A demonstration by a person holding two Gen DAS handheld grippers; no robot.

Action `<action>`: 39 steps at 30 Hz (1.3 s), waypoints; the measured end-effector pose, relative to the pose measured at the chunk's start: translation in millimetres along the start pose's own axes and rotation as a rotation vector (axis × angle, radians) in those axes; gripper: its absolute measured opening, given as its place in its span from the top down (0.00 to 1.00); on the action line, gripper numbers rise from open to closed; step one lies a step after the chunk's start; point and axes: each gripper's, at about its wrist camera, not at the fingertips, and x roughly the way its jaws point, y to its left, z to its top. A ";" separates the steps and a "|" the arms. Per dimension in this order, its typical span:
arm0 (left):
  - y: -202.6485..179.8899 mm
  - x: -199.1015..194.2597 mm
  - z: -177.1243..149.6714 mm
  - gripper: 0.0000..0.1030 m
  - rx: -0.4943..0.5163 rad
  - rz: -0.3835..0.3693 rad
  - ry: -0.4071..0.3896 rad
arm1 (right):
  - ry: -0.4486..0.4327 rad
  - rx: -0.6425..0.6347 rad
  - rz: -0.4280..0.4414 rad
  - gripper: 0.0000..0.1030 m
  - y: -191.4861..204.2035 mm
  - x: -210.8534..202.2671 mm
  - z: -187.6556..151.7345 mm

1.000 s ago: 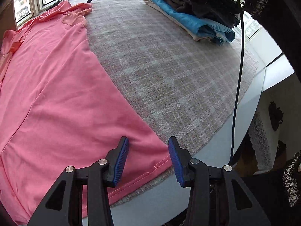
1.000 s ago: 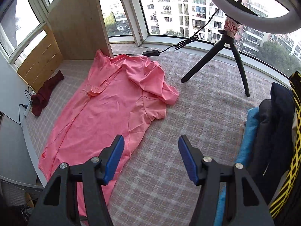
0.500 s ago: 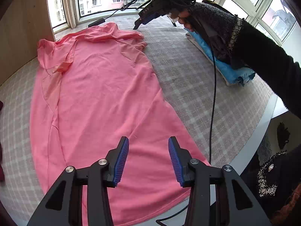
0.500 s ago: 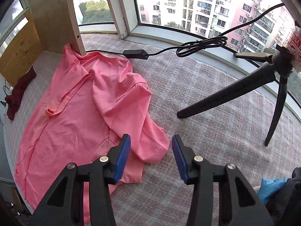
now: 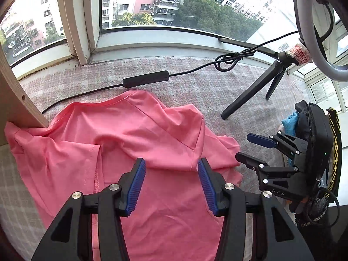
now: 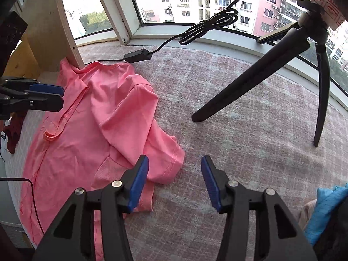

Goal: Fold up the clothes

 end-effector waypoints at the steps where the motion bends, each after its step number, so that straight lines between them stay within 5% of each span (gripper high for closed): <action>1: 1.0 6.8 4.8 0.54 0.003 -0.005 0.005 | 0.002 0.009 0.002 0.52 -3.0 4.5 -0.4; 12: -0.7 56.0 32.8 0.54 0.014 -0.034 0.045 | -0.046 -0.071 0.031 0.52 5.7 13.6 5.9; 15: -3.4 61.6 36.5 0.64 0.025 0.012 0.048 | -0.030 -0.108 0.050 0.52 11.2 19.0 6.4; 17: -4.1 62.6 36.4 0.85 0.026 0.013 0.045 | -0.035 -0.110 0.055 0.59 11.2 19.0 6.0; 18: -3.0 61.8 37.0 0.96 0.015 -0.003 0.045 | -0.032 -0.105 0.067 0.77 10.2 18.6 6.6; 19: -1.9 60.3 38.0 0.96 0.007 -0.017 0.040 | -0.031 -0.090 0.083 0.90 7.9 17.4 7.8; 23: 8.8 39.7 48.2 0.96 -0.050 -0.071 -0.046 | -0.073 -0.012 0.106 0.91 -7.5 3.9 14.7; 25: 11.6 35.0 55.0 0.88 -0.070 -0.113 -0.069 | -0.087 0.031 0.082 0.91 -17.1 -0.4 17.6; 26: 12.0 34.6 58.2 0.79 -0.073 -0.122 -0.071 | -0.089 0.048 0.047 0.91 -21.9 -0.2 18.2; 27: 11.3 36.2 61.1 0.56 -0.065 -0.120 -0.063 | -0.087 0.061 0.002 0.91 -26.3 1.2 18.7; 28: 10.4 36.9 63.6 0.51 -0.055 -0.111 -0.060 | -0.089 0.076 -0.033 0.91 -30.9 2.3 18.8; 31: 9.8 22.2 61.6 0.50 -0.003 -0.045 -0.108 | -0.101 0.160 -0.044 0.85 -49.2 2.9 17.0; 35: 21.2 14.8 56.4 0.50 0.061 0.055 -0.111 | -0.113 0.189 0.090 0.79 -53.2 -3.8 11.2; 37: 24.3 20.8 55.4 0.50 0.087 0.090 -0.101 | -0.098 0.136 0.098 0.56 -41.4 -2.5 11.4; 39: 27.3 26.8 54.5 0.52 0.114 0.124 -0.091 | -0.083 0.074 0.072 0.54 -27.9 3.2 12.6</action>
